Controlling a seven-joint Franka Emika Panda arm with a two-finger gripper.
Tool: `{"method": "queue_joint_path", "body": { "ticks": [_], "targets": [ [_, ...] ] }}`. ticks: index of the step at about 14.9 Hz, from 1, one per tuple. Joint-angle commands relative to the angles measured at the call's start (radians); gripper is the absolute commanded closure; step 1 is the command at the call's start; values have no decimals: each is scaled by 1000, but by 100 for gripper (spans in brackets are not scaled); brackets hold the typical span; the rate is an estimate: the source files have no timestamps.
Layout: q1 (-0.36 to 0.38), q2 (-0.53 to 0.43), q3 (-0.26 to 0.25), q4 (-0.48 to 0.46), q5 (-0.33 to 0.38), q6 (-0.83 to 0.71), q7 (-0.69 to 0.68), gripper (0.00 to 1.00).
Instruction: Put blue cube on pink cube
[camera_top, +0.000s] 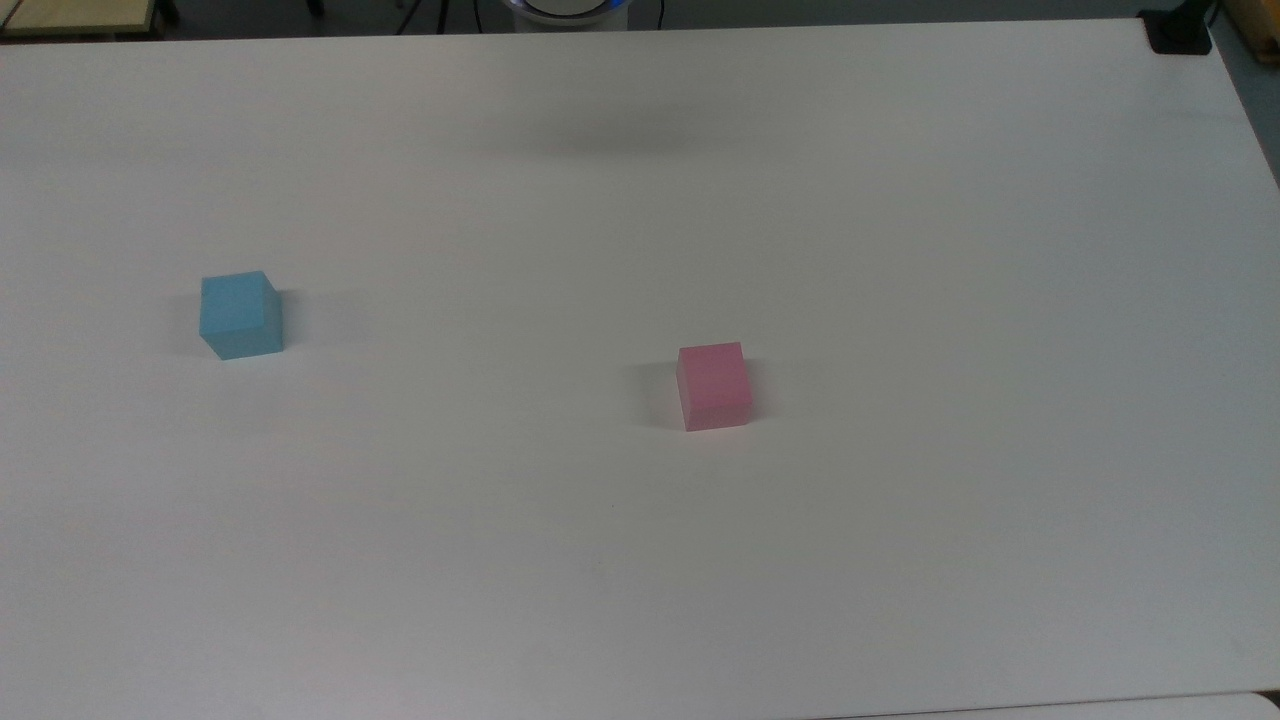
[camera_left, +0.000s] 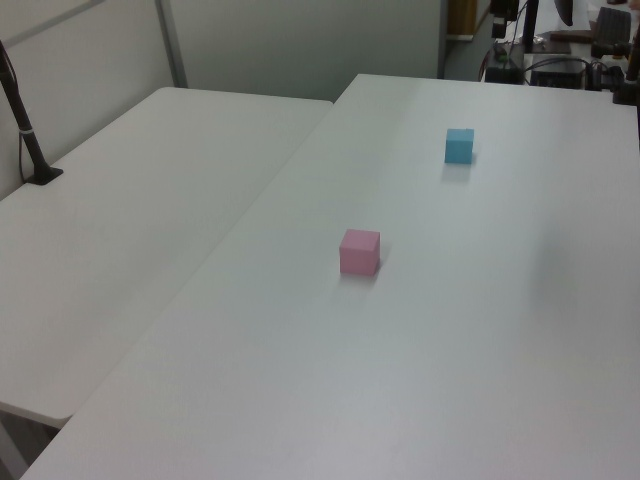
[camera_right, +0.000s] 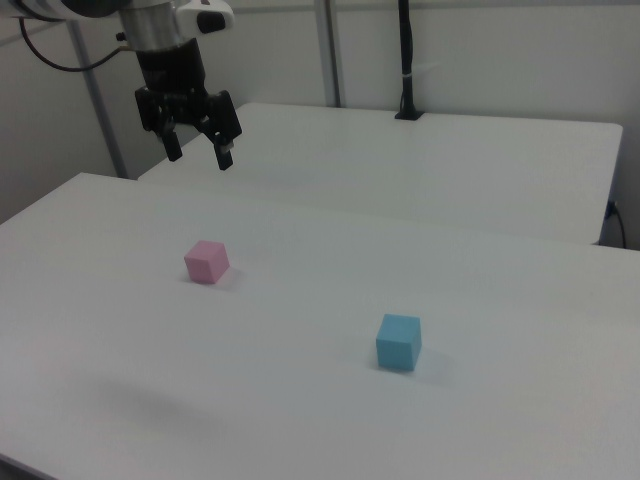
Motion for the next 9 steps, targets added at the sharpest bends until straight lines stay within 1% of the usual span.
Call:
{"method": "queue_joint_path", "body": {
  "ticks": [1, 9],
  "targets": [
    [17, -27, -19, -36, 10, 34, -26, 0],
    [14, -27, -19, -39, 13, 33, -20, 0]
  ]
}}
